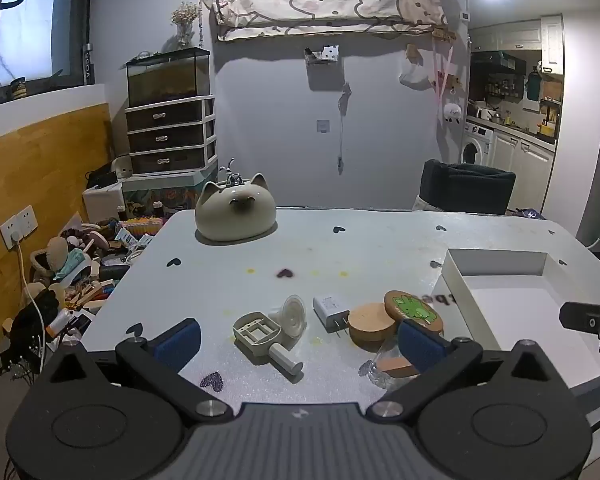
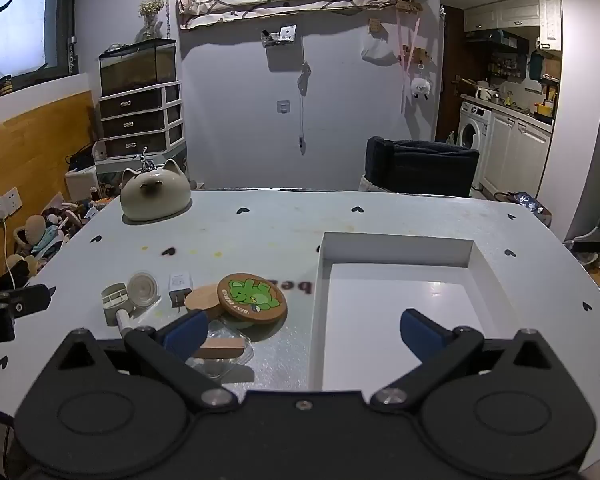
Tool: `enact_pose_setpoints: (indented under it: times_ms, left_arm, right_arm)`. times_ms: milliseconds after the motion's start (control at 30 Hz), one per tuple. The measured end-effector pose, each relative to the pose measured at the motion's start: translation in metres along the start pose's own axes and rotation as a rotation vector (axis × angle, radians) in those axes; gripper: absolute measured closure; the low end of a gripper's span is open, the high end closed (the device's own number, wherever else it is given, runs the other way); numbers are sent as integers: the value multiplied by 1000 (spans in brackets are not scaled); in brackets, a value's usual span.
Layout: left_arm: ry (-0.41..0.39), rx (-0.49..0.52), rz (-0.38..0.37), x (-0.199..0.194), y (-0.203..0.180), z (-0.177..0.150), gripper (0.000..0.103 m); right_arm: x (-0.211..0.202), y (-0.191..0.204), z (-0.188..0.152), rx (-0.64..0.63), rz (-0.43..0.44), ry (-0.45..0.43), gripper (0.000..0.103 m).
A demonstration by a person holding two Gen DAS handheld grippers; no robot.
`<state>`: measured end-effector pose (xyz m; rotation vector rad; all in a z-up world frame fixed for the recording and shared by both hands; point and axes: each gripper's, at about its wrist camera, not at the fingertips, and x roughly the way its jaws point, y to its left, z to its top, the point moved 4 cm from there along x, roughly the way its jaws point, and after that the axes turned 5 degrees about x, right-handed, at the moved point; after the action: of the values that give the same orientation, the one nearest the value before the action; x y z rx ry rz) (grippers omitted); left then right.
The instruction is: Organize rigid objects
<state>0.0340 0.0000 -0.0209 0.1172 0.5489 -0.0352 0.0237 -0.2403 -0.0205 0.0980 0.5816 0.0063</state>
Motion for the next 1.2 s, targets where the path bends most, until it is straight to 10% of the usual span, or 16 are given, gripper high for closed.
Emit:
enact_pose_setpoints:
  times_ms: [1200]
  left_arm:
    - [4,-3,-4,0,0,0,0]
  right_arm:
    - [-2,2,-3,-1,3,-2,0]
